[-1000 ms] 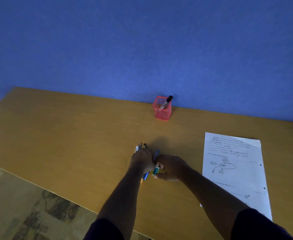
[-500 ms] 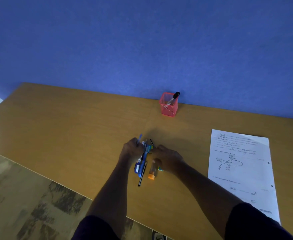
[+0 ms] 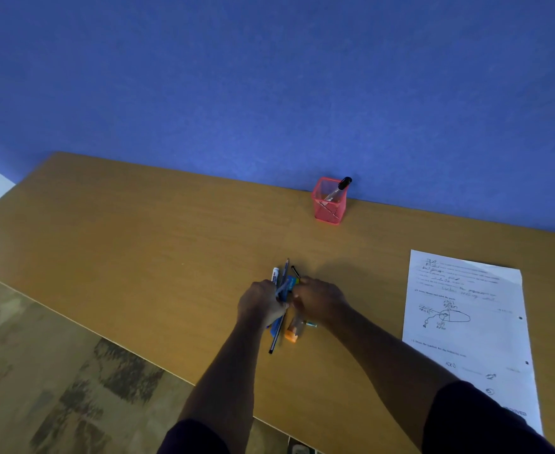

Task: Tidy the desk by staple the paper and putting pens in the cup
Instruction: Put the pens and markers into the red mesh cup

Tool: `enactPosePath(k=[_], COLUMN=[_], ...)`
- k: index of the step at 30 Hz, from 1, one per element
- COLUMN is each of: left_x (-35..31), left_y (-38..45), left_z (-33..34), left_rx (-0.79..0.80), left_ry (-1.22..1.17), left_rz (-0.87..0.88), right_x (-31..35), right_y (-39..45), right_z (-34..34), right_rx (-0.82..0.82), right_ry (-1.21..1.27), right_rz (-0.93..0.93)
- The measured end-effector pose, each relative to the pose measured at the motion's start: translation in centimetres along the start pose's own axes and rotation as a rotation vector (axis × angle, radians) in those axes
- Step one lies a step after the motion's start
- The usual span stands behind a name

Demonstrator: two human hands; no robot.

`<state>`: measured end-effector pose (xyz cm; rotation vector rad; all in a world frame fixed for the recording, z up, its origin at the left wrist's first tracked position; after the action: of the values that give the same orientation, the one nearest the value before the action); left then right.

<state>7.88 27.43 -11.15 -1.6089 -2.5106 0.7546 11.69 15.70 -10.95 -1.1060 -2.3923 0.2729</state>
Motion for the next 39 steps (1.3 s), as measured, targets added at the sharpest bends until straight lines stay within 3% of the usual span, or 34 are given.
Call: enactPosePath(k=[4,8,15,17,21,29,33,39], left_x=[-1.1,-2.2,-5.8,-7.6,-9.8,-12.3,-14.4,-16.5], left_y=[0.1,-0.2,1.0,1.3,2.2,3.3,4.5,7.2], left_z=[0.2,0.0,-3.9,-5.2,-7.8,-15.9,-18.6,-18.8], left_rx=[0.018,0.034,-0.035,-0.033,-0.085,-0.517,-0.656,-0.591], left_ry=[-0.041,-0.257,-0.552,-0.55,-0.498,-0.524,-0.518,-0.609], left_rz=[0.029,0.105,0.299,0.372,0.396,0.357,0.357,0.419], right_x=[-0.7,-1.7,-4.8,-5.9,-7.6,-14.8,-15.9,-14.6], right_y=[-0.2,-0.2,-0.2,0.3,1.3,1.0,3.0,6.5], right_z=[-0.1,-0.4,-2.7,-4.6,-9.1,-19.0,-21.5,-23.3], right_rx=[-0.043,-0.096,-0.271,-0.361,-0.465,-0.857,-0.822,-0.713], right_ry=[0.004,0.118,1.177,1.288,1.176,1.154,1.099,0.656], right_rz=[0.024,0.061,0.037,0.033,0.021,0.124,0.121,0.121])
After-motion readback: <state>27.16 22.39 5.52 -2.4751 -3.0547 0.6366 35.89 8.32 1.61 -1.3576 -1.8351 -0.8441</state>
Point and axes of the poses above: each hand's wrist, its own y-axis towards the middle knuckle, its own z-axis out of the palm, x = y × z, the point moved 10 cm from there along y, towards the middle knuckle, and after that the axes turned 6 degrees about x, right-handed, at the moved point
